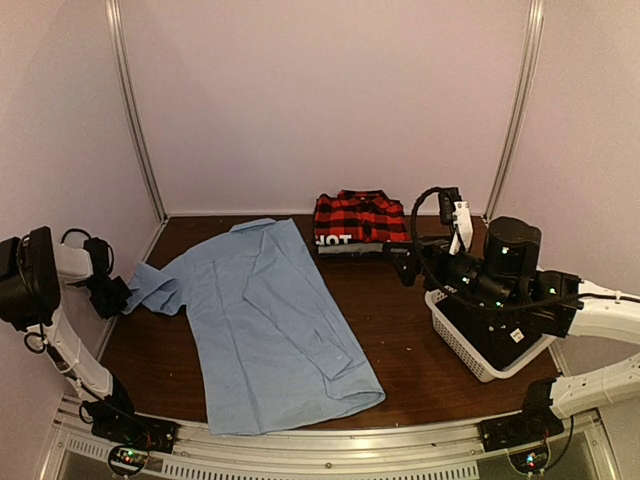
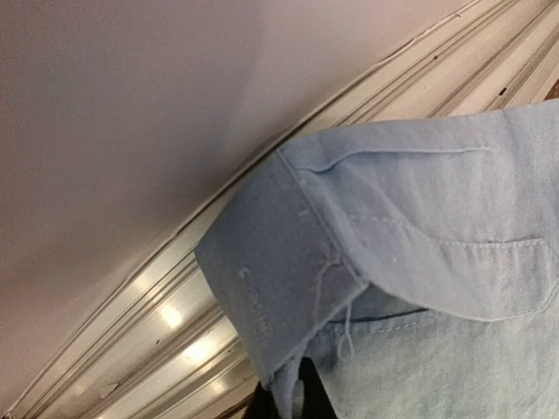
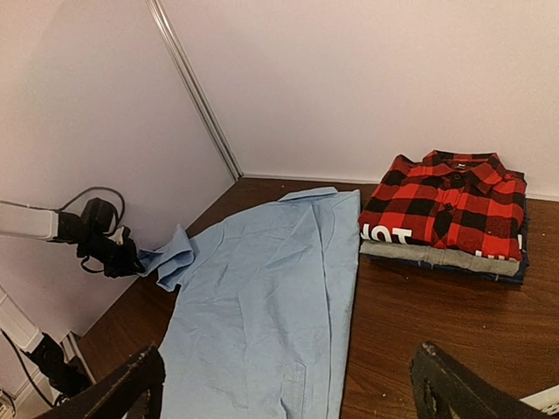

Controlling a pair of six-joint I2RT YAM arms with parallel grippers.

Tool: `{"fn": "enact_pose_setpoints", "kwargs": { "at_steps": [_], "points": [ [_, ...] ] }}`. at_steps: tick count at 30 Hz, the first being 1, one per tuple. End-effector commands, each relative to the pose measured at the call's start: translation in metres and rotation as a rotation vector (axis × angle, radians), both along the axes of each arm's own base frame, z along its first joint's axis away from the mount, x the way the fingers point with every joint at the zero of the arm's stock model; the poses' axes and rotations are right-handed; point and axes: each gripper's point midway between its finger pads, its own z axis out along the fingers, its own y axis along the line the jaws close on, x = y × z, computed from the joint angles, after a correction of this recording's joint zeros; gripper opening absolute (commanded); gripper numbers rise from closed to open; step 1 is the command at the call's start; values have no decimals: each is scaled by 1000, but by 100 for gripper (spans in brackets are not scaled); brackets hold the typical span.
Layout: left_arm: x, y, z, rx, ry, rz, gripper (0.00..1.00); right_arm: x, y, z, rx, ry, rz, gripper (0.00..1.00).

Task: Fold and stack the long sleeve shirts
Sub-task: Pick up the sleeve from the corner of the board, then place the sleeve of the 1/3-folded shirt.

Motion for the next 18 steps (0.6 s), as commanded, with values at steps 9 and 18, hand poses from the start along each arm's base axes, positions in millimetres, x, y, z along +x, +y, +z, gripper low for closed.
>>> {"fn": "enact_pose_setpoints", "kwargs": {
  "at_steps": [9, 18],
  "points": [
    [33, -39, 113, 110, -279, -187, 0, 2, 10, 6, 35, 33, 31, 99],
    [74, -170, 218, 135, -545, -608, 0, 12, 29, 3, 106, 72, 39, 100]
  ]
}}
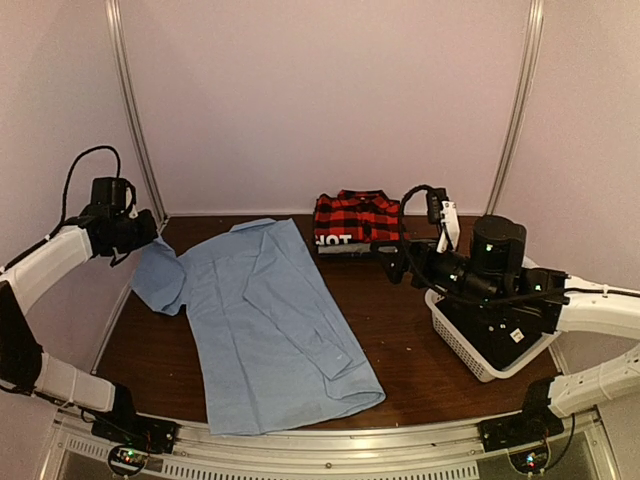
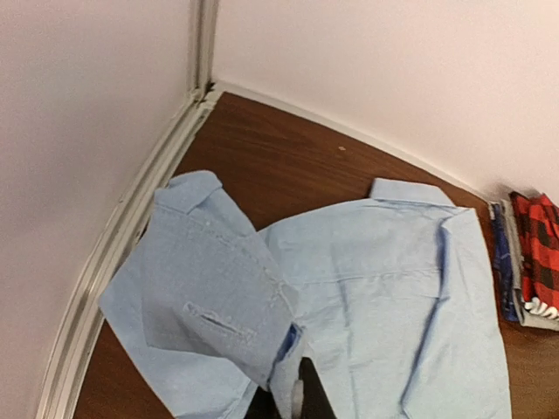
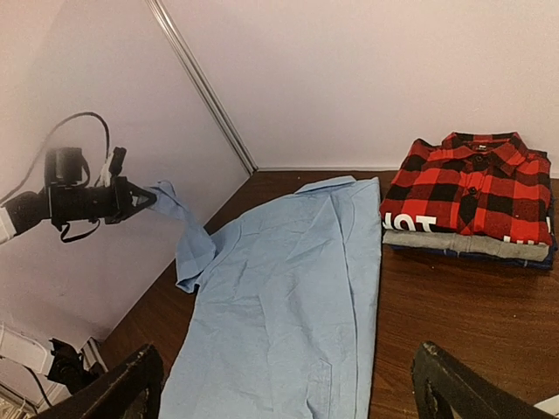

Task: Fold and stack the long sleeve shirts
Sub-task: Place the sleeve of the 1/3-folded shirt.

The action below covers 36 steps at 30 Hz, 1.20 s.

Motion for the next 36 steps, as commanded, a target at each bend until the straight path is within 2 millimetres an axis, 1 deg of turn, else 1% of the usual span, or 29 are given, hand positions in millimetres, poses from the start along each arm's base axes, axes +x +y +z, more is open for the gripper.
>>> {"fn": "enact_pose_setpoints", "kwargs": {
  "at_steps": [1, 5, 7, 9, 12, 14, 17, 20, 21, 24, 27, 30, 31, 33, 36],
  "points": [
    [5, -55, 27, 2, -71, -191, 0, 9, 15, 5, 47, 25, 9, 100],
    [0, -118, 24, -61, -73, -379, 0, 16, 23, 0, 61, 52, 1, 100],
    [-6, -154, 23, -58, -68, -479, 0, 18, 27, -1, 92, 70, -1, 100],
    [-13, -179, 21, -70, -61, -553, 0, 21, 32, -3, 117, 87, 1, 100],
    [-28, -217, 14, -105, -40, -671, 0, 24, 48, -11, 133, 116, 38, 100],
    [-38, -242, 7, -120, -30, -744, 0, 25, 61, -20, 130, 135, 73, 98],
    [-55, -277, 0, -148, -18, -834, 0, 28, 75, -38, 121, 170, 100, 94],
    [-73, -314, -8, -195, -2, -936, 0, 31, 85, -58, 108, 201, 114, 93],
    [-77, -323, -12, -210, 7, -964, 0, 33, 86, -63, 96, 205, 110, 92],
    [-82, -348, -29, -223, 47, -1019, 0, 39, 85, -75, 64, 219, 75, 92],
    [-85, -359, -44, -239, 77, -1045, 0, 44, 84, -86, 55, 234, 48, 91],
    [-88, -367, -54, -274, 95, -1065, 0, 46, 88, -102, 24, 267, 47, 90],
    [-90, -369, -58, -286, 108, -1075, 4, 46, 90, -109, 11, 280, 50, 90],
    [-92, -372, -64, -299, 129, -1085, 17, 48, 91, -117, -3, 299, 45, 90],
    [-86, -370, -68, -280, 137, -1053, 47, 49, 92, -129, -36, 322, 40, 90]
  ]
}}
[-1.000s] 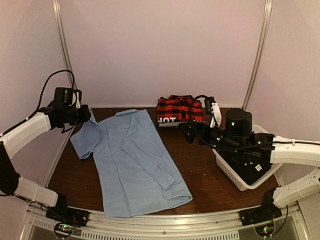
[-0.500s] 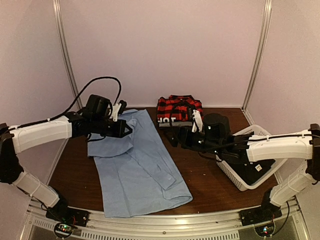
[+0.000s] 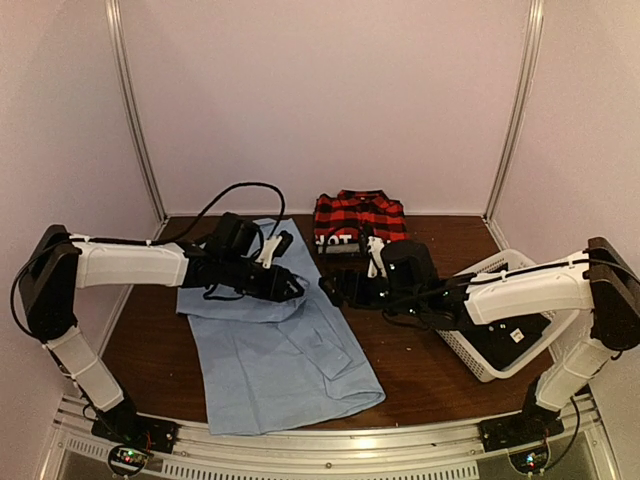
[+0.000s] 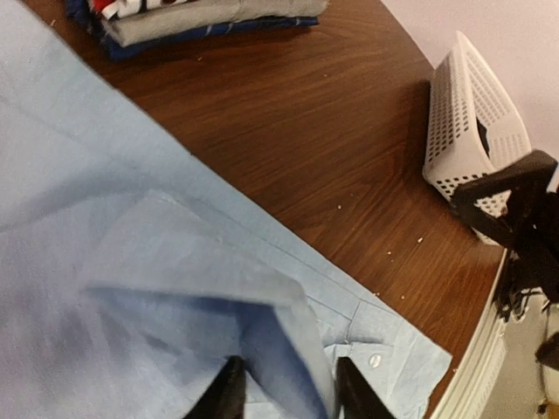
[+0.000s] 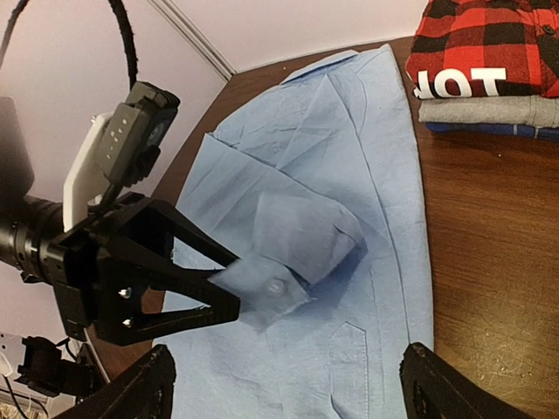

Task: Fold and stack the long sleeve shirts
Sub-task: Place the sleeve of the 1/3-folded shirt, then pick up the sleeve from the 1/3-folded shirt.

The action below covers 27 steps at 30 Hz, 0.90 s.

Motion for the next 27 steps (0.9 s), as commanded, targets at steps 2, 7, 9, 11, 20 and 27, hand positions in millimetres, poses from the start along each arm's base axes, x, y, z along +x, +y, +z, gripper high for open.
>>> {"fn": "enact_pose_setpoints", "kwargs": {
  "at_steps": [2, 7, 9, 11, 20, 27],
  "points": [
    [18, -4, 15, -22, -43, 57, 57, 6, 5, -10, -29, 37, 4, 90],
    [30, 23, 16, -20, -1, 187, 61, 15, 12, -31, -72, 71, 17, 90],
    [30, 37, 13, -15, 21, 222, 60, 21, 15, -44, -93, 106, 11, 88],
    [26, 48, 9, 3, 36, 237, 60, 29, 12, -56, -119, 149, -9, 85],
    [1, 60, -1, 0, 85, 223, 60, 60, -12, -99, -155, 230, -43, 68],
    [2, 57, 0, -19, 92, 223, 61, 77, -15, -117, -175, 207, 47, 66]
  ]
}}
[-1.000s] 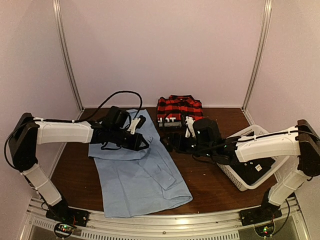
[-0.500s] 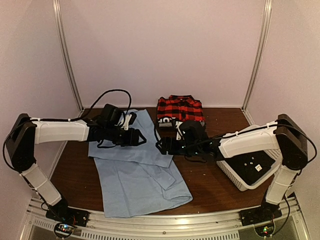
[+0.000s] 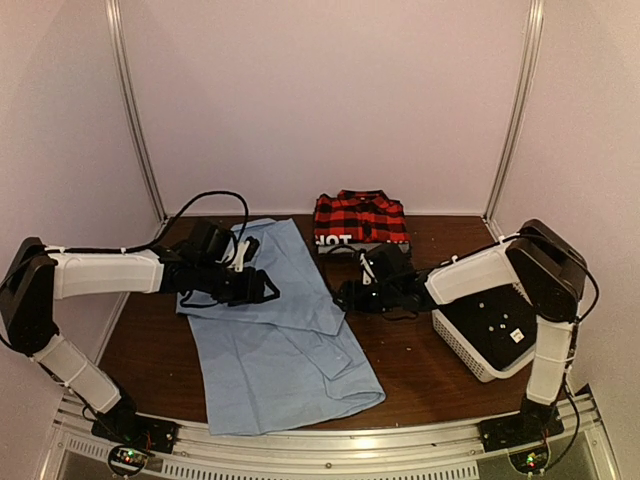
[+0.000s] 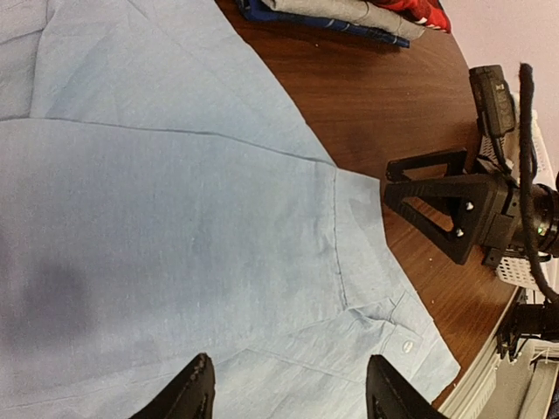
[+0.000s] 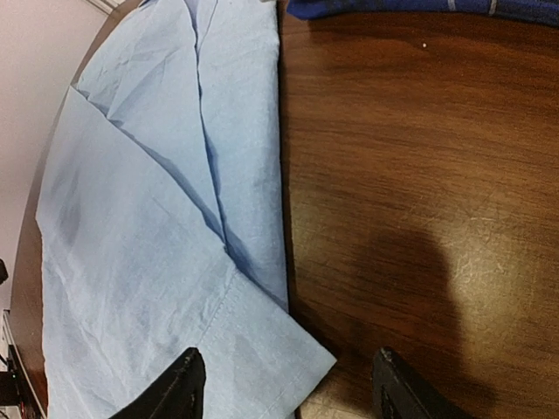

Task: Fold and stack the long sleeve shirts
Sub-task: Pick up the sleeve from the 1/3-folded shirt.

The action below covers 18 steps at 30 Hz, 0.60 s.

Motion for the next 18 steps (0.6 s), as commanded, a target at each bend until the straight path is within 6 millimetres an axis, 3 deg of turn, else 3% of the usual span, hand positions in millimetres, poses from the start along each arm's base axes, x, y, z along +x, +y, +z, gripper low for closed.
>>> {"fn": "enact_pose_setpoints", "kwargs": {
  "at_steps": [1, 6, 9, 18],
  "points": [
    [2, -4, 11, -42, -23, -1, 61, 14, 5, 6, 30, -50, 84, 67],
    [3, -5, 8, -42, -19, 5, 61, 23, 12, 0, 61, -44, 148, 68],
    [4, -6, 7, -51, -16, 7, 61, 15, 24, 0, 103, -4, 220, 63],
    [6, -12, 5, -60, -14, -8, 61, -8, 31, 8, 137, 49, 294, 53]
  ]
}}
